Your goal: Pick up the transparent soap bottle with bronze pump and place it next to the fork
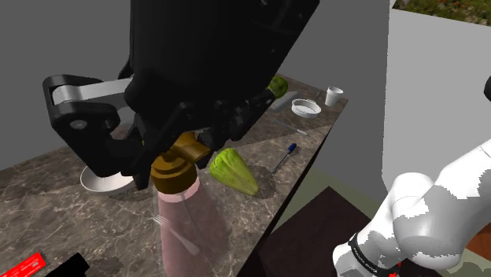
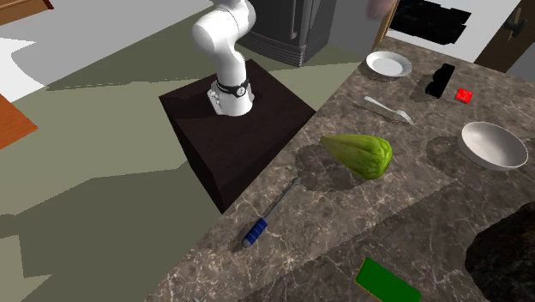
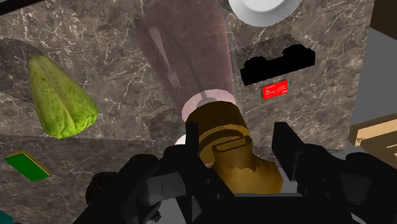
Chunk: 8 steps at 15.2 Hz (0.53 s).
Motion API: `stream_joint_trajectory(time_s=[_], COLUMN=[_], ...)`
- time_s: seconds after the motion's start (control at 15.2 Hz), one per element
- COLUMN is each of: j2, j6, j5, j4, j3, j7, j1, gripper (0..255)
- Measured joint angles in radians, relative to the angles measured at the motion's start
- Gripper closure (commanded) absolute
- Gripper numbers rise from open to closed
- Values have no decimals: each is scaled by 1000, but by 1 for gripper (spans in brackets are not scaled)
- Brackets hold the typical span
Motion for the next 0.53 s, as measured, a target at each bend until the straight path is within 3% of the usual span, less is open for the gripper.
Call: stream_joint_trajectory(time_s=[0.53], j2=[-61], j6=[118], j5=[42], j4=[-162], j3=[-26], j7=[-12], j1=[9], gripper=[255])
